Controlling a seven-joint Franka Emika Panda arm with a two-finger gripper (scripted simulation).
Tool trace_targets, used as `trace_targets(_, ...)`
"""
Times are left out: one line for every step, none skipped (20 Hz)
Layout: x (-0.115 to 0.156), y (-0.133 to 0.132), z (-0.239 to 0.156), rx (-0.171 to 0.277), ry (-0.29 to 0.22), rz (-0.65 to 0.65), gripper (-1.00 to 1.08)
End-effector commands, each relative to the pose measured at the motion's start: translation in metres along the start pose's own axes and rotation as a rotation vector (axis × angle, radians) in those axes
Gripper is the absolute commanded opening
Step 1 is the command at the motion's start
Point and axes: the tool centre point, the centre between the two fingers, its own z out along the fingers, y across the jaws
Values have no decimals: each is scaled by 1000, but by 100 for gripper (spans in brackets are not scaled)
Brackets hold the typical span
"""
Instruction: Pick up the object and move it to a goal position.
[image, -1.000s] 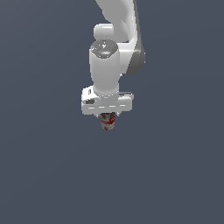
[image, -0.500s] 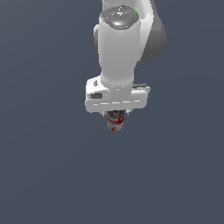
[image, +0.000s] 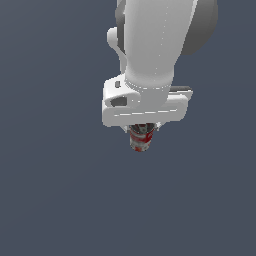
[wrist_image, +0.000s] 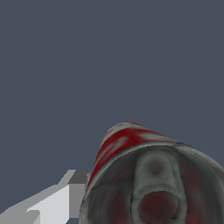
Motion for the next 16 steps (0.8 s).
trace_targets(8,-4,-13,0,4,0,-100)
trace_targets(11,-6,-17,0,4,0,-100)
trace_targets(14,-7,-21,0,4,0,-100)
trace_targets(17,-9,-25,0,4,0,-100)
trace_targets(19,-10,-28,0,4,0,-100)
trace_targets(22,-12,-32,0,4,0,-100)
trace_targets(24,-13,-35,0,4,0,-100)
trace_targets(27,-14,-38,0,4,0,-100)
trace_targets(29,-15,-41,0,4,0,-100)
trace_targets(31,-17,-44,0,4,0,-100)
trace_targets(33,-18,-47,0,4,0,-100)
trace_targets(35,-19,-50,0,4,0,-100)
trace_targets(37,-20,-52,0,4,0,-100)
trace_targets(39,-21,-55,0,4,0,-100)
trace_targets(41,-21,-57,0,4,0,-100)
trace_targets(42,-22,-59,0,4,0,-100)
